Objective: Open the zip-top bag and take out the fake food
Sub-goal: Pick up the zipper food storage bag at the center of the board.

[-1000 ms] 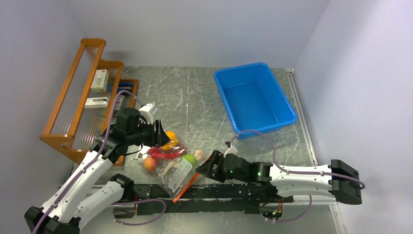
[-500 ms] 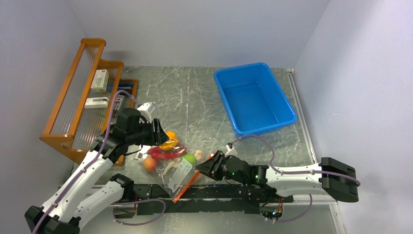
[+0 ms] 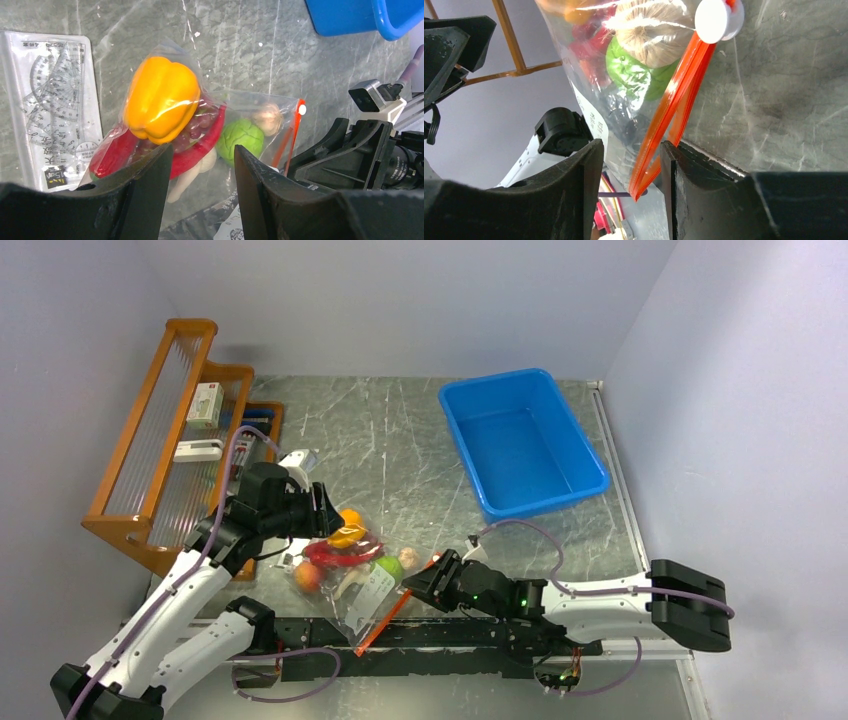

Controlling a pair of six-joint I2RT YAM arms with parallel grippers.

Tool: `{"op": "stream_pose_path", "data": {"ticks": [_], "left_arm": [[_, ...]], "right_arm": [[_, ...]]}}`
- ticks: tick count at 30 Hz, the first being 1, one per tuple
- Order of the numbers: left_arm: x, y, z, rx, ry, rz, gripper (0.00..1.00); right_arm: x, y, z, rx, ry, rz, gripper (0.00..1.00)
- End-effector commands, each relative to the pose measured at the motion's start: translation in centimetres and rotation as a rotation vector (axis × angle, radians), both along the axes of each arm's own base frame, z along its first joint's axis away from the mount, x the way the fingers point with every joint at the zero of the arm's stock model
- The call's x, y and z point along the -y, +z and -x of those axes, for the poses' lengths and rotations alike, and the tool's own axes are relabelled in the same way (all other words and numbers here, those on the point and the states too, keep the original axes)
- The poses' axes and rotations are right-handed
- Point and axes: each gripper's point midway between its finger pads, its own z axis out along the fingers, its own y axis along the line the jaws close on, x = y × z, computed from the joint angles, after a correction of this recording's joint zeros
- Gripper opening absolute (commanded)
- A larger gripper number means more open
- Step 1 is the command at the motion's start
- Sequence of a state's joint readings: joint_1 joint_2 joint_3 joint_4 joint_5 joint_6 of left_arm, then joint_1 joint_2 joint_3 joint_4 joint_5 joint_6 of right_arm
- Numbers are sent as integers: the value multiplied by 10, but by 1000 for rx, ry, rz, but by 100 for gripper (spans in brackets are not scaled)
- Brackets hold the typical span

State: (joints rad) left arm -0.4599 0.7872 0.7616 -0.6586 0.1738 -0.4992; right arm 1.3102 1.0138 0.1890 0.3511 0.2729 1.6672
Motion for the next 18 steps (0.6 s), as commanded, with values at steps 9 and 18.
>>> {"op": "stream_pose_path", "data": {"ticks": [9,18], "left_arm": [[-11,-6,-7,-10,83,-28,62],[-21,-5,-8,-10,144,-50,62]], "right_arm": [[-22,15,-21,68,-10,-77,31],[-25,64,-67,277,-29,29,0]]}}
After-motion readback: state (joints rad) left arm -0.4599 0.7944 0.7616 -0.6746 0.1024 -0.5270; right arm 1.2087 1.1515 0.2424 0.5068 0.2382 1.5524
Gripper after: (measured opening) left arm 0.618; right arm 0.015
